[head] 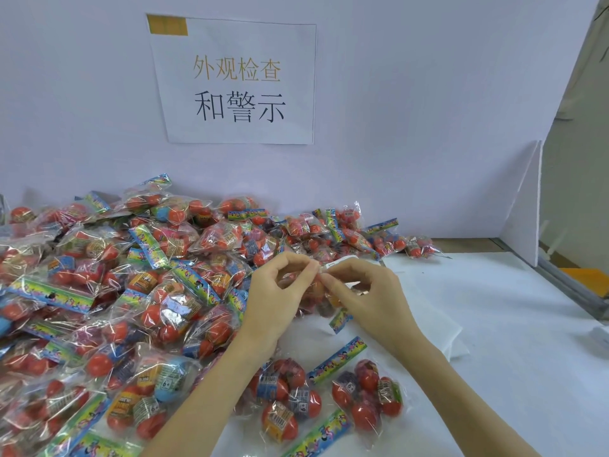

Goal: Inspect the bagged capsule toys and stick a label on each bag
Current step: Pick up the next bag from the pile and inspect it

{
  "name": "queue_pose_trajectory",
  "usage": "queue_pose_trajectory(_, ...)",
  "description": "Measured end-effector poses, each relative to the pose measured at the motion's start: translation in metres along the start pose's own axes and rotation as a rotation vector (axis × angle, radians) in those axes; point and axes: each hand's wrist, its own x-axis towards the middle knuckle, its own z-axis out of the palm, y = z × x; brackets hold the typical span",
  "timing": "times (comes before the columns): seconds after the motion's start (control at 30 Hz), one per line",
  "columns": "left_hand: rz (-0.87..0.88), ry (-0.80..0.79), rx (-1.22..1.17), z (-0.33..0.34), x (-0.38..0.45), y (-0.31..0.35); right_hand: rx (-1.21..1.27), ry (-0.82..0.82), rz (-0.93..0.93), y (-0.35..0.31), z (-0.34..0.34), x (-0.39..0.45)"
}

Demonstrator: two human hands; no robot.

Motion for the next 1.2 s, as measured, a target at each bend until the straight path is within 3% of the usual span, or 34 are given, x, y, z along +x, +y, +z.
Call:
queue_pose_trajectory(0.2,-0.097,-0.004,-0.188,0.006,-0.002,-0.003,0.235,-0.035,0.138,-0.006,-0.001,0.0)
queue_pose_trajectory(0.4,-0.11,0.065,-0.19,0.009,-0.003,-0.004,0.202,-0.041,0.137,-0.009,0.004,-0.001)
queue_pose_trajectory(0.57,-0.035,0.215,-0.089,0.001,0.003,-0.006,0.293,-0.058,0.219,-0.008,-0.001,0.001)
queue_pose_trajectory(0.67,-0.065,0.322,-0.149,-0.006,0.008,-0.005,0.407,0.034,0.298,-0.007,-0.005,0.002)
queue_pose_trajectory(0.8,0.056,0.449,-0.038,-0.019,0.016,-0.004,0.595,0.069,0.325,-0.01,-0.018,0.009)
queue_pose_trajectory(0.97,-0.006,0.381,-0.062,-0.012,0.012,-0.006,0.39,-0.066,0.271,-0.011,-0.001,0.002)
queue_pose_trajectory(1.2,-0.044,0.231,-0.075,-0.005,0.006,-0.002,0.325,0.121,0.245,-0.006,-0.001,0.003)
